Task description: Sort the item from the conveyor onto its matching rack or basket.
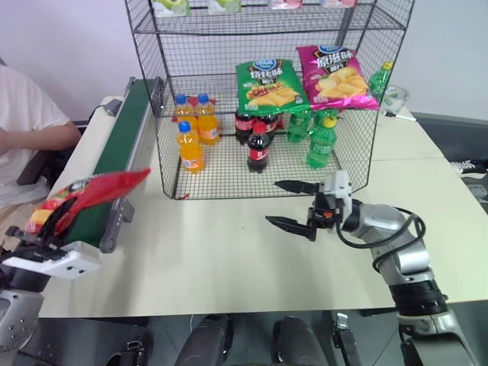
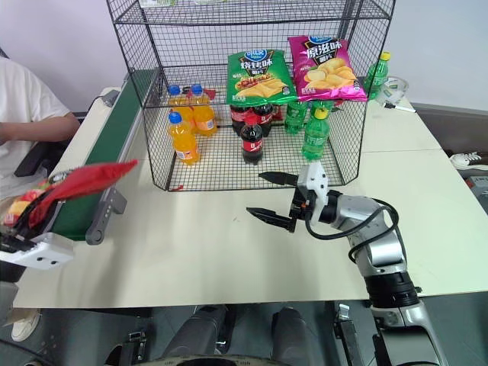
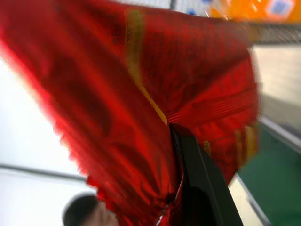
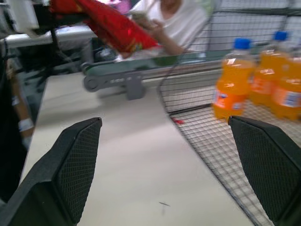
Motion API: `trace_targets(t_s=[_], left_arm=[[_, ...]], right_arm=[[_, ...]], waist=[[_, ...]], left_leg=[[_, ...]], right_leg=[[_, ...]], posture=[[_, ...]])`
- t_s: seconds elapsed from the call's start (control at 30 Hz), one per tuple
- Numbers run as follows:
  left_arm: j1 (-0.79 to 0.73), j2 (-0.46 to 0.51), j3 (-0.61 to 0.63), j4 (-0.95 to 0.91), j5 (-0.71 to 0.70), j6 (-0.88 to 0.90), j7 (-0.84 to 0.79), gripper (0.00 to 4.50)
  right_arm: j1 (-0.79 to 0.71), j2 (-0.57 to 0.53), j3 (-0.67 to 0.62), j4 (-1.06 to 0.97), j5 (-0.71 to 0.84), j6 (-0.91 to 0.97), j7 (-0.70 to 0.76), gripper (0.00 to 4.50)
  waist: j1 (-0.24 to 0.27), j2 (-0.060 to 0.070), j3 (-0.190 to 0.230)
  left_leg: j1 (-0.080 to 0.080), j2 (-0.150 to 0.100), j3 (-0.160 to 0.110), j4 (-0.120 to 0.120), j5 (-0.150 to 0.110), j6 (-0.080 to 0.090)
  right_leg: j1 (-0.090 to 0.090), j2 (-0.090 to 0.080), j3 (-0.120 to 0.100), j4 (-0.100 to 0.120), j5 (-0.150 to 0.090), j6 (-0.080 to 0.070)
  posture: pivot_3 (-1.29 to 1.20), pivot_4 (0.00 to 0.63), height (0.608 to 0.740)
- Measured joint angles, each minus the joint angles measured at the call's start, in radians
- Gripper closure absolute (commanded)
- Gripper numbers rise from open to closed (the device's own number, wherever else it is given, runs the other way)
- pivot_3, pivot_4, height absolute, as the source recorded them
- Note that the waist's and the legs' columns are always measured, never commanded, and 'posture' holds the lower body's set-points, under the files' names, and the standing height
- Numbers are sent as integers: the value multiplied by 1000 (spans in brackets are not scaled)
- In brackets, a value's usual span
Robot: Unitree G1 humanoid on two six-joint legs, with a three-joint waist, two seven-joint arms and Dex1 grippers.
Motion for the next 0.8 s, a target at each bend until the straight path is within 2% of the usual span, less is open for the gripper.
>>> trace_targets(t_s=[0.2,0.3,0.43,0.57,0.6,0.7,0.8], left_arm=[[-153,14,-27,-74,-9,22,-91,4430],[-371,18,-144,-76,-5,58,-140,4430],[-574,19,-248,-36,19,68,-160,4430],[-809,-8,-388,157,86,57,-135,4430],[-828,-10,-399,178,95,57,-128,4430],[-1011,-34,-492,407,160,28,-47,4430],[-1110,-52,-551,580,218,8,36,4430]], right_arm=[[47,3,-118,-121,74,25,-114,0],[74,39,-158,-177,94,23,-192,0],[83,69,-153,-193,73,0,-258,0],[68,91,-141,-188,30,-40,-312,0],[63,94,-136,-188,28,-42,-315,0],[55,95,-116,-182,17,-50,-318,0],[54,93,-108,-178,5,-54,-318,0]], waist=[[6,0,0],[18,0,0],[5,0,0],[2,0,0],[1,0,0],[3,-1,0],[3,-1,0]], left_leg=[[0,0,0,1,0,0],[0,0,-2,1,1,-1],[0,0,0,1,2,0],[0,0,-1,0,3,-2],[0,0,-1,0,3,-2],[1,-1,-1,1,4,-2],[0,-1,-1,1,4,-2]], right_leg=[[1,0,0,0,0,0],[2,1,-2,0,1,0],[4,1,-1,1,1,0],[3,3,-1,4,1,0],[3,4,-1,4,1,0],[3,5,-1,4,1,0],[3,4,0,4,1,0]], posture=[[0,150,740],[0,150,740],[0,150,740],[0,150,740],[0,150,740],[0,150,740],[0,150,740]])
